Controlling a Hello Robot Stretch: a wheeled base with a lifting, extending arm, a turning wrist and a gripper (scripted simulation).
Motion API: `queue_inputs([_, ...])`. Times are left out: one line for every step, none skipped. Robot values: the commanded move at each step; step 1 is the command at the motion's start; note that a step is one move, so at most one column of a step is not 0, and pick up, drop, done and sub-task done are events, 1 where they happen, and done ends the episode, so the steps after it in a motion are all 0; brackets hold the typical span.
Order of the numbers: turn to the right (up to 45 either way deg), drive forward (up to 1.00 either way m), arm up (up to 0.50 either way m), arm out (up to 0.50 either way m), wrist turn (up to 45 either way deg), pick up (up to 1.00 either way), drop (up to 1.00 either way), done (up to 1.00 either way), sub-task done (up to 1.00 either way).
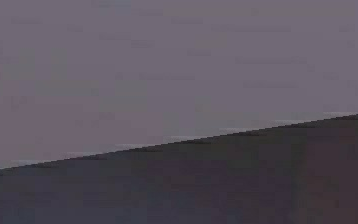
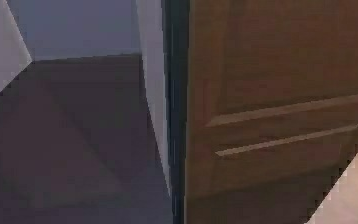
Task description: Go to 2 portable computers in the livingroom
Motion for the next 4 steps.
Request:
queue_inputs([-45.0, 0.0, 0.0, 0.0, 0.0, 0.0, 0.0, 0.0, 0.0])
queue_inputs([-45.0, 0.0, 0.0, 0.0, 0.0, 0.0, 0.0, 0.0, 0.0])
queue_inputs([0.0, 1.0, 0.0, 0.0, 0.0, 0.0, 0.0, 0.0, 0.0])
queue_inputs([-3.0, 0.0, 0.0, 0.0, 0.0, 0.0, 0.0, 0.0, 0.0])
